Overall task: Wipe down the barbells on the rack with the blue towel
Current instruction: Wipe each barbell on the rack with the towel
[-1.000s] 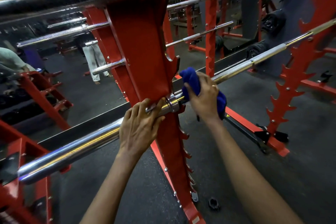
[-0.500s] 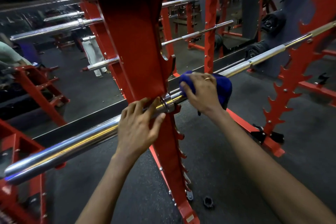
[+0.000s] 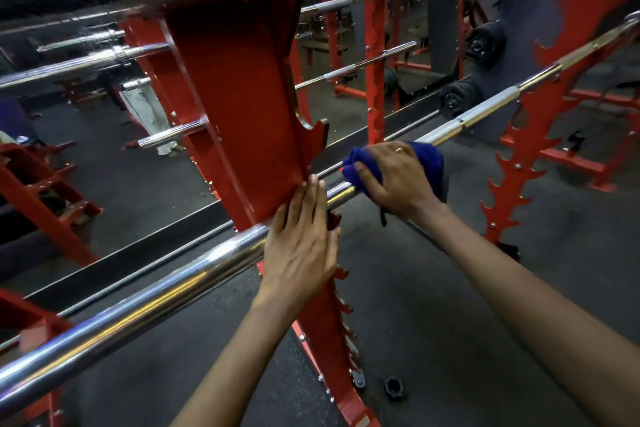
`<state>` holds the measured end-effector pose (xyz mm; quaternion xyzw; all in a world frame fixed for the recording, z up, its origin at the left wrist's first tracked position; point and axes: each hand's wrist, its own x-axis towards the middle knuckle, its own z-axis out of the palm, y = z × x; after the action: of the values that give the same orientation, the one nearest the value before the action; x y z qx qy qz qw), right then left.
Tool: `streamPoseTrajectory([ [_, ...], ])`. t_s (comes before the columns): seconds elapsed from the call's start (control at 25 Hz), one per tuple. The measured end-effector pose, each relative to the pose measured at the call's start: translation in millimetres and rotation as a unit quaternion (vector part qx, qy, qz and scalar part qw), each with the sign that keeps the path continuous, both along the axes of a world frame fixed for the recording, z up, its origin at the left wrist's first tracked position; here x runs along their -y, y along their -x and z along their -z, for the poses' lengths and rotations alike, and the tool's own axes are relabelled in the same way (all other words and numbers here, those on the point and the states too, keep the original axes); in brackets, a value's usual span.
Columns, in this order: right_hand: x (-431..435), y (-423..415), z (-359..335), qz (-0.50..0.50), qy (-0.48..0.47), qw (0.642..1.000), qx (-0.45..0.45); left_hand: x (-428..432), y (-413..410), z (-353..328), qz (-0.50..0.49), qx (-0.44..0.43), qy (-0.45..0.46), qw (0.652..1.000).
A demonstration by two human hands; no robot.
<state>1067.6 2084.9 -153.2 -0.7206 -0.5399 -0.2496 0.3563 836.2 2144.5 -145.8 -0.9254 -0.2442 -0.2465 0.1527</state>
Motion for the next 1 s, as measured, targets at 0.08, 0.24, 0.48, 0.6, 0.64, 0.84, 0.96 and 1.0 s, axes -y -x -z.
streamPoseTrajectory([
  [0.08,1.5,-23.2,0.4,0.111,-0.075,0.988,-0.077,-1.5,-7.7,-2.5,0.006,-0.008,-0.006,1.0],
  [0.24,-31.6,47.0,21.1,0.104,-0.282,0.853,-0.426,-3.5,-12.9,-2.2,0.014,-0.002,-0.01,1.0],
  [0.48,-40.9,81.9,2.6,-0.159,-0.445,0.447,-0.76,0.5,-14.4,-5.2,0.022,0.018,0.056,0.998],
  [0.6,-44.9,75.7,-4.1,-0.155,-0.478,0.402,-0.766,1.7,-13.8,-4.3,0.024,0.016,0.059,0.998],
  [0.64,-45.0,75.0,-2.5,-0.126,-0.461,0.426,-0.768,1.5,-14.3,-4.0,0.023,0.013,0.056,0.998],
  [0.84,-15.5,97.9,25.3,0.113,-0.337,0.794,-0.493,2.5,-16.4,-1.8,0.02,0.006,0.05,0.999],
  [0.96,-5.5,95.3,28.6,0.118,-0.223,0.928,-0.273,4.7,-16.8,-4.8,0.01,0.013,0.05,0.999],
  [1.0,-2.6,77.5,25.5,0.134,-0.183,0.946,-0.23,7.0,-18.4,-5.8,0.005,0.017,0.048,0.999],
])
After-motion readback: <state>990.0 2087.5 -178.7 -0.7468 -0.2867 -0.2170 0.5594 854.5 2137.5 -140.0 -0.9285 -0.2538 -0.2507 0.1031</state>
